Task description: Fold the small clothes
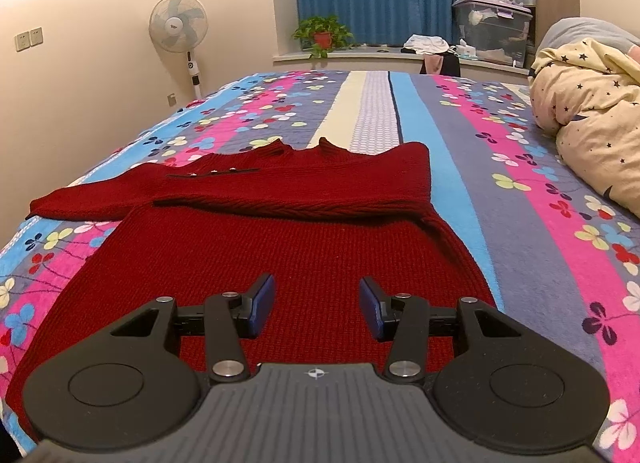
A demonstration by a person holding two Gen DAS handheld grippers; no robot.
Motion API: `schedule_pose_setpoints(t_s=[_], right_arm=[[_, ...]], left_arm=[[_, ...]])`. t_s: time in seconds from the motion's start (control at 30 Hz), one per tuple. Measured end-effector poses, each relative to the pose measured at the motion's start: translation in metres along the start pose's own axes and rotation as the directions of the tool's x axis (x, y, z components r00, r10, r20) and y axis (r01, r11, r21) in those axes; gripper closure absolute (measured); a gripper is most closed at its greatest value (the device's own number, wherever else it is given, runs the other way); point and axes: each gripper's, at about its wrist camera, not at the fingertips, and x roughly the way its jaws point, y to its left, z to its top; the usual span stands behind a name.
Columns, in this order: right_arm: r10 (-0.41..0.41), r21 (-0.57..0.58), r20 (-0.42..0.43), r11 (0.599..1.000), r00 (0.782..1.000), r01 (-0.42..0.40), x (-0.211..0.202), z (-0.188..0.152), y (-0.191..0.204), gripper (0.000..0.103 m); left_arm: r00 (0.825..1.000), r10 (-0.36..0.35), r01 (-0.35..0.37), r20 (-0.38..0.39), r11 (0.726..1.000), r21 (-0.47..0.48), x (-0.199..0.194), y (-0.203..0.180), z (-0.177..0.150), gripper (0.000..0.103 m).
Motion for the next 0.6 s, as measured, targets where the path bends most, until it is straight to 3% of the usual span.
schedule_pose_setpoints(t_s=[0.6], right_arm=[[0.027, -0.022, -0.008, 0.999, 1.0, -0.027, 0.006, 0.003, 0.007, 0.054]], left_arm=[[0.999, 0.002, -0.002, -0.039, 1.0, -0.004, 0.017, 0.0, -0.003, 0.019]])
